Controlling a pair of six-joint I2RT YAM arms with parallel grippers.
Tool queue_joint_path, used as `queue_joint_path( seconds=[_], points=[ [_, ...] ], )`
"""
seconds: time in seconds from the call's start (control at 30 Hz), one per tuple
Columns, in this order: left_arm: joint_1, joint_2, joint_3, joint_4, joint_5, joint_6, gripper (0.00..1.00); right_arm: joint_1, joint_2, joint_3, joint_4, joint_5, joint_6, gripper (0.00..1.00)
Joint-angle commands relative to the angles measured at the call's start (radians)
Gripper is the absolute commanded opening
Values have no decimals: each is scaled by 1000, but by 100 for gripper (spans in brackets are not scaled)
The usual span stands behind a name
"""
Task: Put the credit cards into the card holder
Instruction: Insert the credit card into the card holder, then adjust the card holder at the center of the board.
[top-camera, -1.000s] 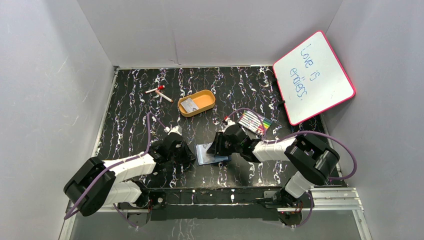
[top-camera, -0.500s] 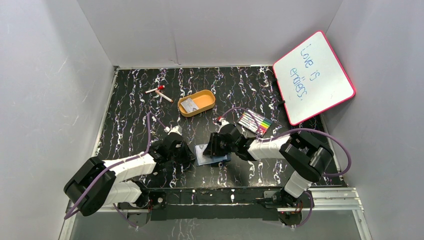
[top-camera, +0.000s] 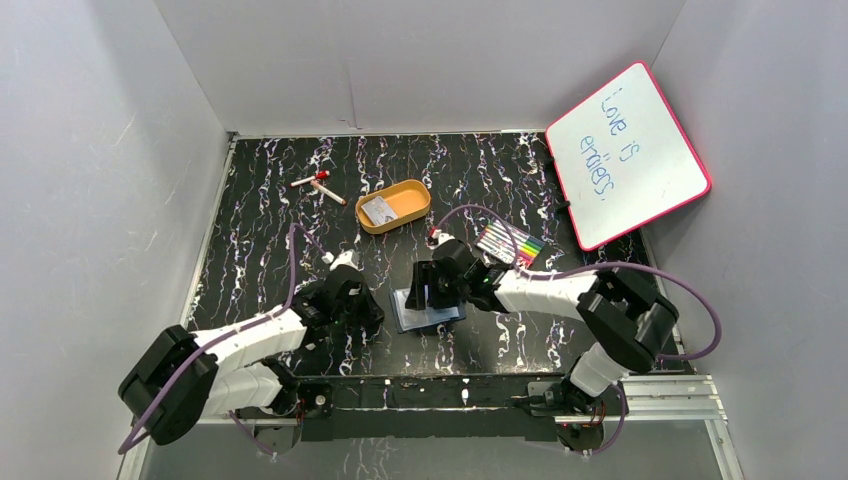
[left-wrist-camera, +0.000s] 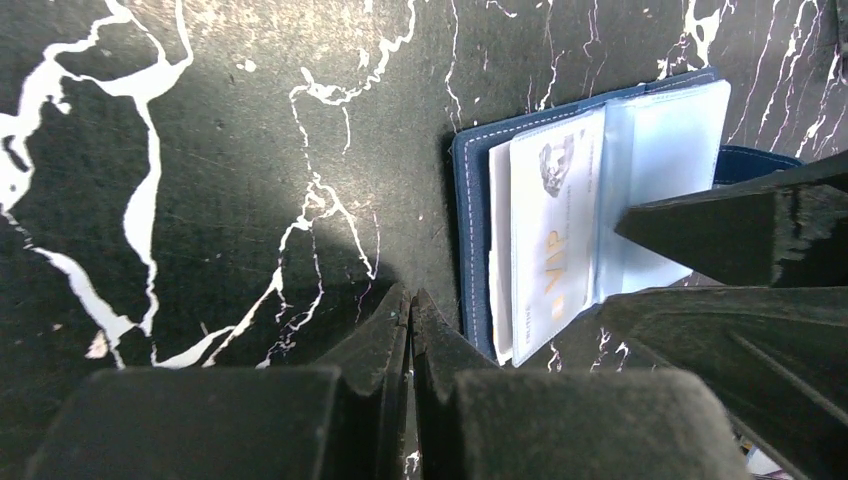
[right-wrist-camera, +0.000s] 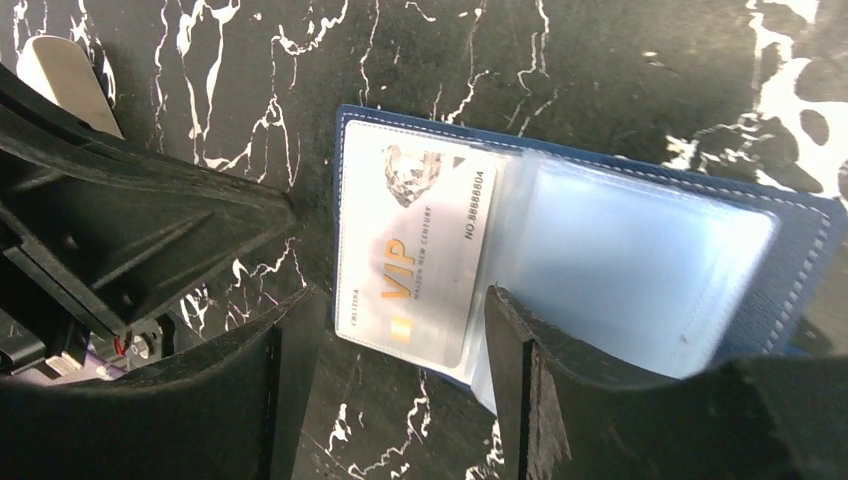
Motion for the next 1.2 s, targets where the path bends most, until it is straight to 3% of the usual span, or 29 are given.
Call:
queue_joint_path(
  seconds=[0.0, 0.3, 0.5, 1.17],
  points=[
    [1, -63, 40, -57, -55, 25, 0, 2, -87, 58, -128, 66, -49, 69],
    [4, -175, 122, -196, -98, 43, 2, -51, -226, 39, -249, 207, -138, 71],
    [3, -218, 161, -243, -127, 56, 4, -166, -260, -72, -176, 95, -159, 73],
    [4, -276, 196, -291, -193, 70, 7, -156, -276, -218, -51, -84, -5, 71]
  ],
)
